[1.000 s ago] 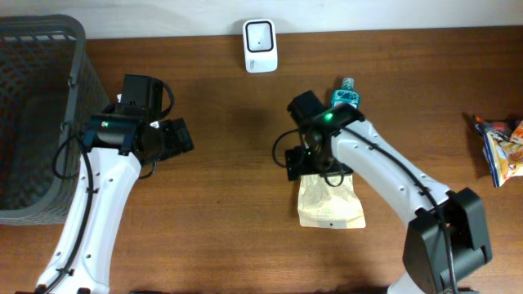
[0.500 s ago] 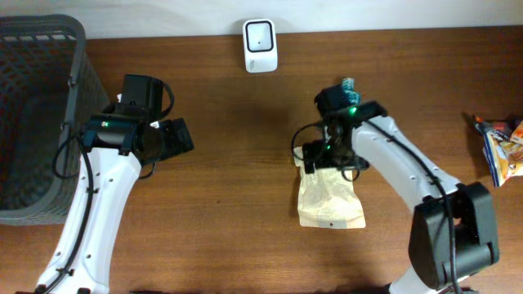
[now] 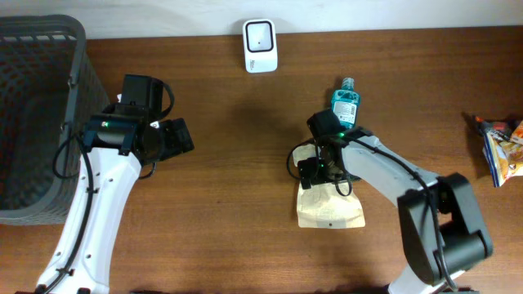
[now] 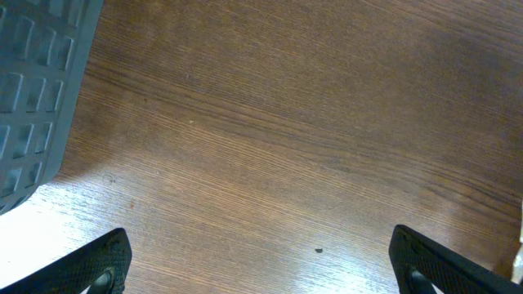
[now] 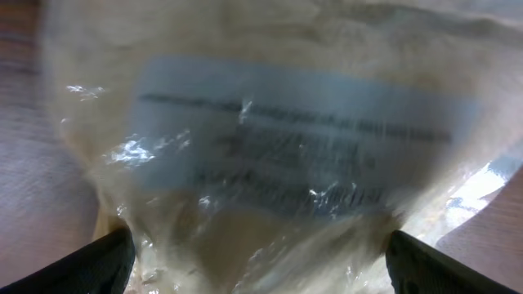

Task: Scan the item barcode

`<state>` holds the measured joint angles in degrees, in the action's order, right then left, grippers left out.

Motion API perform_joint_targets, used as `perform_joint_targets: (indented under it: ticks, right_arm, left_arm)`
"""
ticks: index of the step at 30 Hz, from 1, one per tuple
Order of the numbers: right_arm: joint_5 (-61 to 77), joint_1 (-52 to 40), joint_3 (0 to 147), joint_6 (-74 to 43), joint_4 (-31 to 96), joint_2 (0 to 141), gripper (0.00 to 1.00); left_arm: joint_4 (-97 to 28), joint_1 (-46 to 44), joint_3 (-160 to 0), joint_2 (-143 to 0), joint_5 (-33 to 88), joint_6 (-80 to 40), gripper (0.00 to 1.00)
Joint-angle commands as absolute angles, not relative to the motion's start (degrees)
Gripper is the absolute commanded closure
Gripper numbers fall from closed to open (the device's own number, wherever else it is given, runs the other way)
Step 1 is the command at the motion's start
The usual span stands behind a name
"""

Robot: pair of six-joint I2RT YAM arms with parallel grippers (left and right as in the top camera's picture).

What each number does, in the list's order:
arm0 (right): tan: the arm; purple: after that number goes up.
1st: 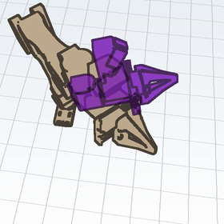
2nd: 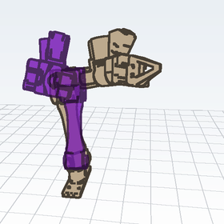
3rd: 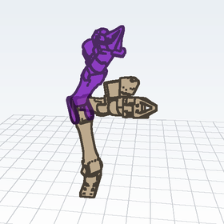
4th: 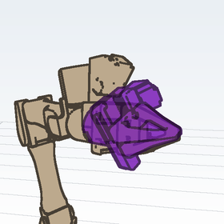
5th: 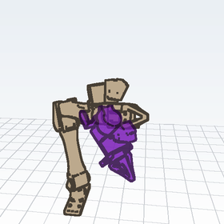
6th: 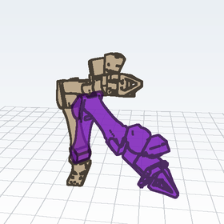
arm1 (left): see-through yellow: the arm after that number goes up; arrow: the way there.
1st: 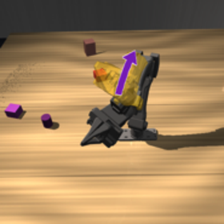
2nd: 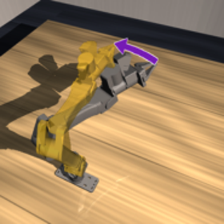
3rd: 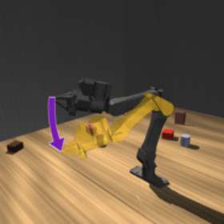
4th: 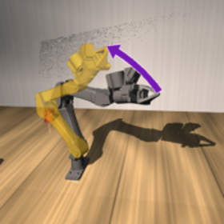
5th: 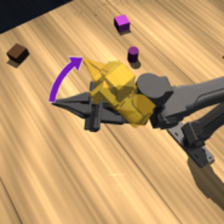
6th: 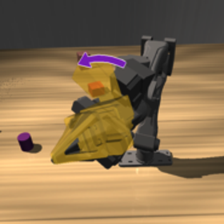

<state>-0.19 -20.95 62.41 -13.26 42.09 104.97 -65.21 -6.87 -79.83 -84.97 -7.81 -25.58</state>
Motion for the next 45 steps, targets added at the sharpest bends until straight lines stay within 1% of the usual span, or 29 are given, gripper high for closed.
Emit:
perform_joint_targets:
  ticks: [1,2,3,5,6,8,9,13,14,15,16,19,20,21,22,29,30,31,38,42,45]
  right_arm:
    - [-2.0,-21.0,61.3,-12.9,41.7,110.0,0.03]
    - [-2.0,-21.0,61.3,-12.9,41.7,111.1,0.04]
    - [-2.0,-21.0,61.3,-12.9,41.8,111.7,0.07]
    - [-2.1,-21.0,61.3,-12.9,42.2,112.0,0.24]
    - [-2.2,-21.0,61.4,-12.9,42.6,111.8,0.29]
    - [-2.1,-21.0,62.2,-12.9,43.7,111.7,0.45]
    - [-2.1,-21.0,62.8,-12.9,44.4,111.7,0.49]
    - [-2.1,-21.0,67.1,-12.8,49.5,111.7,0.53]
    - [-2.1,-21.0,68.2,-12.8,50.7,111.7,0.56]
    - [-2.1,-21.0,69.7,-12.8,51.9,111.7,0.61]
    - [-2.1,-21.0,71.0,-12.8,53.0,111.7,0.64]
    - [-1.8,-21.0,74.3,-12.8,55.1,111.7,0.67]
    - [-1.7,-21.0,74.5,-12.8,55.2,111.7,0.69]
    - [-1.7,-21.0,74.6,-12.9,55.3,111.7,0.75]
    - [-1.7,-21.0,74.6,-12.9,55.4,111.7,0.77]
    - [-1.7,-21.0,75.9,-12.9,56.4,111.7,0.80]
    - [-1.7,-21.0,77.5,-12.9,57.1,111.7,0.83]
    - [-1.6,-21.0,78.4,-12.8,57.4,111.7,0.84]
    - [1.1,-21.0,90.0,-12.4,58.4,111.7,0.84]
    - [3.4,-21.0,95.1,-12.4,53.5,111.7,0.85]
    - [7.5,-21.0,99.1,-13.0,48.9,111.7,0.85]
  left_arm:
    - [-65.3,-6.6,-80.4,-84.3,-8.4,-26.2,0.01]
    - [-65.3,-6.6,-80.4,-84.3,-8.4,-26.2,0.01]
    - [-65.2,-6.6,-80.4,-84.3,-8.4,-26.2,0.01]
    - [-65.3,-6.6,-80.4,-84.3,-8.4,-26.2,0.01]
    - [-65.3,-6.6,-80.4,-84.3,-8.4,-26.2,0.01]
    - [-65.3,-6.6,-80.4,-84.3,-8.4,-26.2,0.01]
    - [-65.2,-6.6,-80.4,-84.3,-8.4,-26.2,0.01]
    - [-65.3,-6.6,-80.4,-84.3,-8.4,-26.2,0.01]
    - [-65.2,-6.6,-80.4,-84.3,-8.4,-26.2,0.01]
    - [-65.3,-6.6,-80.4,-84.3,-8.4,-26.2,0.01]
    - [-65.2,-6.6,-80.4,-84.3,-8.4,-26.2,0.01]
    - [-65.3,-6.6,-80.4,-84.3,-8.4,-26.2,0.01]
    - [-65.2,-6.6,-80.4,-84.3,-8.4,-26.2,0.01]
    - [-65.2,-6.6,-80.4,-84.3,-8.4,-26.2,0.01]
    - [-65.3,-6.6,-80.4,-84.3,-8.4,-26.2,0.01]
    - [-65.2,-6.6,-80.4,-84.3,-8.4,-26.2,0.01]
    - [-65.3,-6.6,-80.4,-84.3,-8.4,-26.2,0.01]
    - [-65.3,-6.6,-80.4,-84.3,-8.4,-26.2,0.01]
    - [-65.3,-6.6,-80.4,-84.3,-8.4,-26.2,0.01]
    - [-65.3,-6.6,-80.4,-84.3,-8.4,-26.2,0.01]
    - [-65.2,-6.6,-80.4,-84.3,-8.4,-26.2,0.01]
